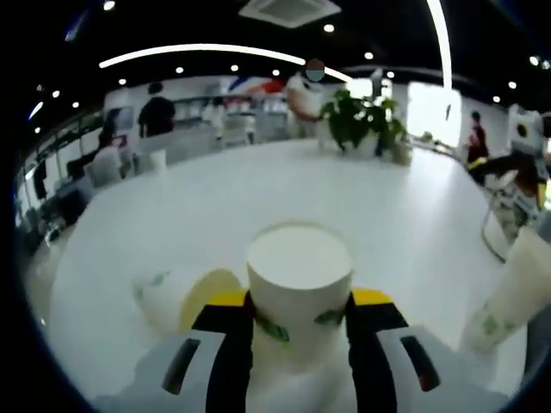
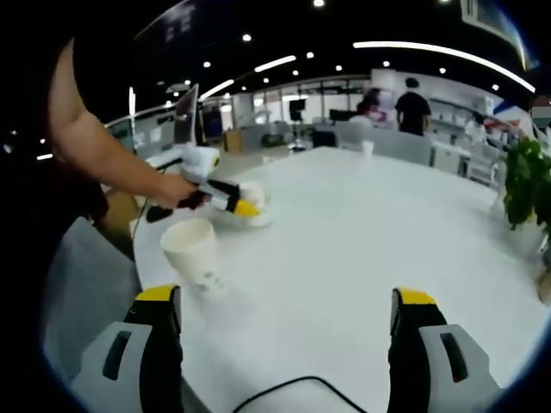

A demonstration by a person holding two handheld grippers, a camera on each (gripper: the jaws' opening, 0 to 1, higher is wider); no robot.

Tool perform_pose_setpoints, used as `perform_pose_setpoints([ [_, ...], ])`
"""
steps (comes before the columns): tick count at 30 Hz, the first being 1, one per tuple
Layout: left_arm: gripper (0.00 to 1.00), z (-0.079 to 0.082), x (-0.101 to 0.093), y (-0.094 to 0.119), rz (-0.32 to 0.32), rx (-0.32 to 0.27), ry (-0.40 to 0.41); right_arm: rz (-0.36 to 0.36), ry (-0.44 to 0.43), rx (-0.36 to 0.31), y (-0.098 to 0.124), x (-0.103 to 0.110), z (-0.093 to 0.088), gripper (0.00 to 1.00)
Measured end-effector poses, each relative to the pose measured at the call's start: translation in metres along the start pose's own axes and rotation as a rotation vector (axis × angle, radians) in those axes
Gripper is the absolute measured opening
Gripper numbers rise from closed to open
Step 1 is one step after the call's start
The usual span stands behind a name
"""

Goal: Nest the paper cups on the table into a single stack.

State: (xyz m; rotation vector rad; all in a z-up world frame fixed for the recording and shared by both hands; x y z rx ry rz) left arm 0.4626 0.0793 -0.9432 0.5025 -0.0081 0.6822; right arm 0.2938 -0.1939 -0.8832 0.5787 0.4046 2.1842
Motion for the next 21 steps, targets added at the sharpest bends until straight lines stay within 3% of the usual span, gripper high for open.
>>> perform_pose_setpoints([
  [21, 0.40, 0.038, 0.008, -0.001, -0.090, -0.043, -0.018, 0.008, 0.012, -0.006, -0.007, -0.006, 0.012, 1.00],
])
Point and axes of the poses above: the point that each gripper's makers call its tool centre point, and the gripper's own axes: y roughly backward along the fingers, x roughly to its left, z roughly out of its top, the point moved 4 cm from there along y, roughly backward along the fingers, and after that the axes turned 13 degrees about -y, right-handed, at the moved point
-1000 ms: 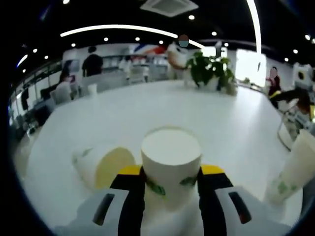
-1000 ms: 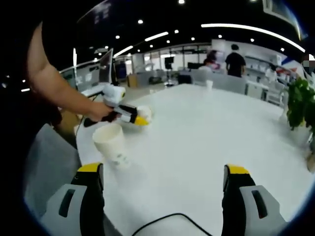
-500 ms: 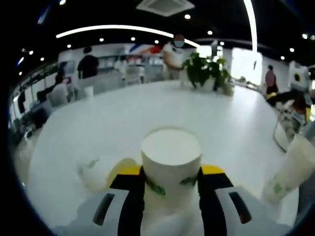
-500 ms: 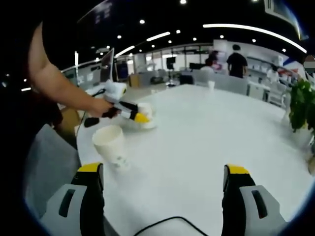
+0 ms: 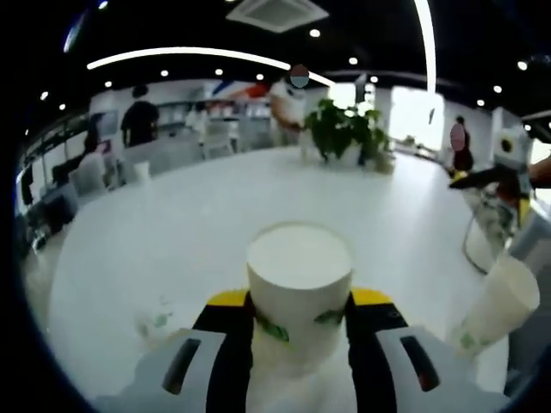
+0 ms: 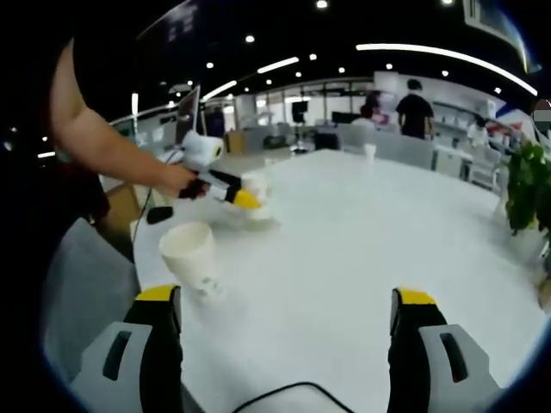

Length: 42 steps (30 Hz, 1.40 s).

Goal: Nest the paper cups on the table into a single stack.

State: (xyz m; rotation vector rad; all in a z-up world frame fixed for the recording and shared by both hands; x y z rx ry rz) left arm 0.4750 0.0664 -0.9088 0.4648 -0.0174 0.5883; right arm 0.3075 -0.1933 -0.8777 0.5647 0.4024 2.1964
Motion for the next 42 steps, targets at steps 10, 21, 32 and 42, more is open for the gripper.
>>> perform_pose_setpoints([
  [10, 0.40, 0.025, 0.014, 0.007, 0.004, -0.016, -0.024, 0.005, 0.001, -0.001, -0.003, 0.000, 0.001, 0.99],
  [21, 0.40, 0.047, 0.029, 0.023, 0.002, -0.038, -0.029, 0.003, 0.008, -0.008, -0.001, 0.001, 0.003, 0.99],
  [32, 0.40, 0.060, 0.033, 0.034, -0.002, -0.039, -0.058, 0.010, 0.016, -0.017, -0.002, 0.003, 0.005, 0.99],
  [42, 0.40, 0.075, 0.030, 0.036, -0.015, -0.056, -0.095, 0.008, 0.022, -0.021, 0.000, 0.003, 0.005, 0.98],
])
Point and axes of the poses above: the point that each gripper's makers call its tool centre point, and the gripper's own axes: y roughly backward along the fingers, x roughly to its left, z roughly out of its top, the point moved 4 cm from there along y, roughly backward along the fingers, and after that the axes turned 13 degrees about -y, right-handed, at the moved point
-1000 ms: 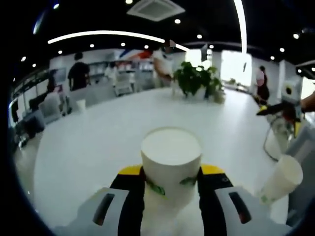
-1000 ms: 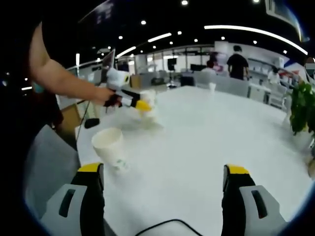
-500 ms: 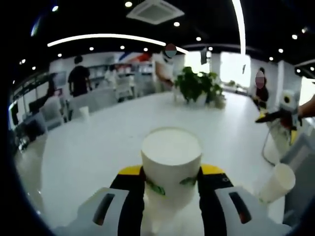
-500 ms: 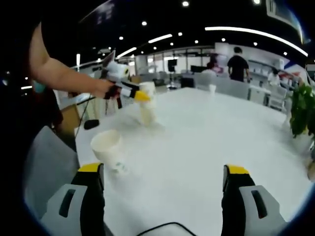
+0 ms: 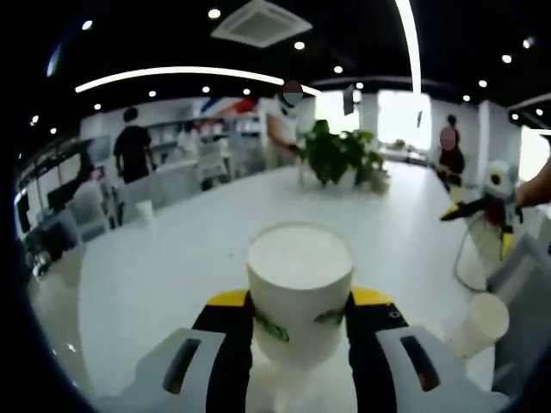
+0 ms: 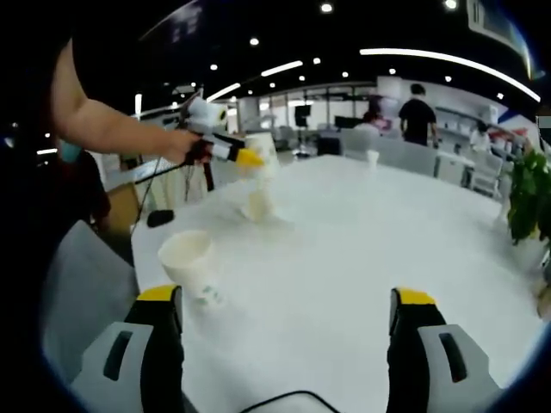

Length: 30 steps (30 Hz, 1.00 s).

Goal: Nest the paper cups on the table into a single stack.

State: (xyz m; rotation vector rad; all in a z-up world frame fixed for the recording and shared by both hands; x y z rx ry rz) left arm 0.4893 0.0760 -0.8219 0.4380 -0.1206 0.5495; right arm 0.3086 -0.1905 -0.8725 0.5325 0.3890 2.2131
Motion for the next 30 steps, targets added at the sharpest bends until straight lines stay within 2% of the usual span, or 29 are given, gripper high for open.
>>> perform_pose_setpoints([
  [17, 0.40, 0.020, -0.009, 0.001, -0.037, -0.024, -0.049, 0.003, 0.008, -0.010, 0.002, 0.003, 0.003, 0.98],
  [30, 0.40, 0.038, -0.025, 0.009, -0.076, -0.042, -0.082, 0.001, 0.031, -0.033, 0.005, 0.002, 0.015, 0.98],
])
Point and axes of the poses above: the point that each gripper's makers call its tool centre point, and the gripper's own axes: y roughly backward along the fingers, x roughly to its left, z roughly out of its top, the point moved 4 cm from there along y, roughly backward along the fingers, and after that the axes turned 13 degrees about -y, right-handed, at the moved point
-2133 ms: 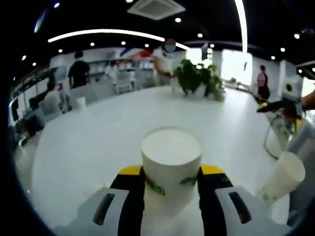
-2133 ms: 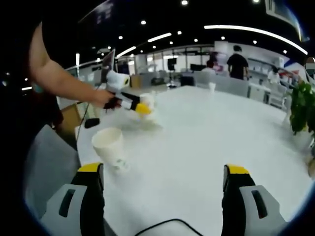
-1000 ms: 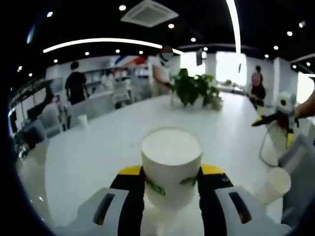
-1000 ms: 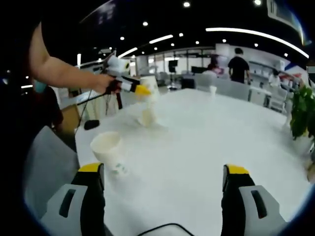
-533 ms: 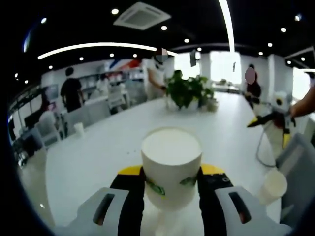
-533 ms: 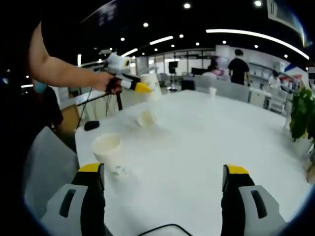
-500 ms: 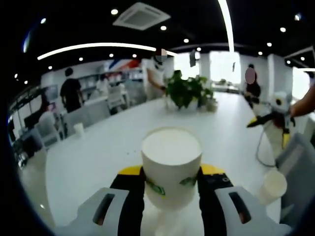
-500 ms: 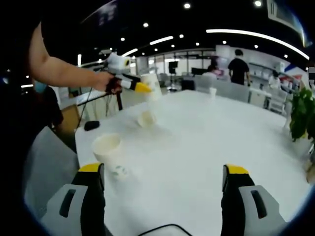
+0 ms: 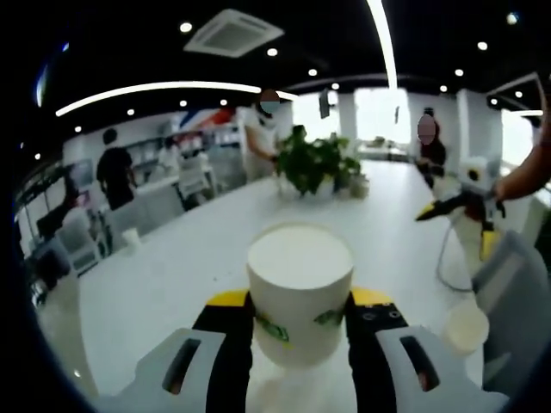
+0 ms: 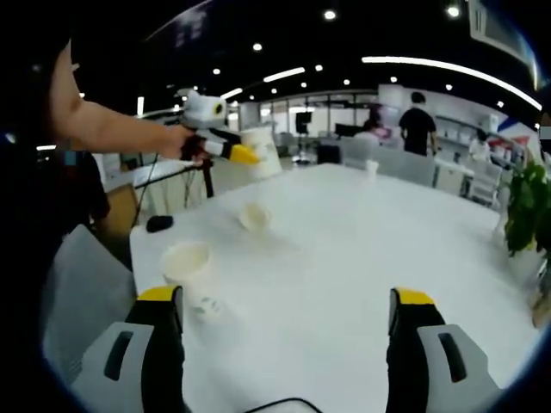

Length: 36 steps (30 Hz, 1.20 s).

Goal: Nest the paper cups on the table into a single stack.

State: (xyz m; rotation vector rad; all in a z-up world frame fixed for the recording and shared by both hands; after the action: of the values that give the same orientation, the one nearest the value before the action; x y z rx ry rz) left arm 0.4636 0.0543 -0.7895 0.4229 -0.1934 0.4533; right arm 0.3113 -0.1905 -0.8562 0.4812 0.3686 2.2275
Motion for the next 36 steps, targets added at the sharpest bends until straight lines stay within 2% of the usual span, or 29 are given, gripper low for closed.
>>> perform_pose_setpoints([
  [10, 0.40, 0.017, -0.014, 0.004, -0.042, -0.023, -0.030, 0.010, 0.026, -0.009, 0.003, 0.003, 0.010, 0.97],
  [18, 0.40, 0.025, -0.023, 0.008, -0.070, -0.018, -0.059, 0.020, 0.040, -0.014, 0.003, 0.005, 0.017, 0.96],
  [25, 0.40, 0.039, -0.038, 0.014, -0.112, -0.043, -0.069, 0.041, 0.055, -0.035, 0.003, 0.012, 0.032, 0.94],
  [36, 0.39, 0.052, -0.059, 0.021, -0.156, -0.076, -0.083, 0.083, 0.096, -0.057, 0.002, 0.021, 0.055, 0.92],
])
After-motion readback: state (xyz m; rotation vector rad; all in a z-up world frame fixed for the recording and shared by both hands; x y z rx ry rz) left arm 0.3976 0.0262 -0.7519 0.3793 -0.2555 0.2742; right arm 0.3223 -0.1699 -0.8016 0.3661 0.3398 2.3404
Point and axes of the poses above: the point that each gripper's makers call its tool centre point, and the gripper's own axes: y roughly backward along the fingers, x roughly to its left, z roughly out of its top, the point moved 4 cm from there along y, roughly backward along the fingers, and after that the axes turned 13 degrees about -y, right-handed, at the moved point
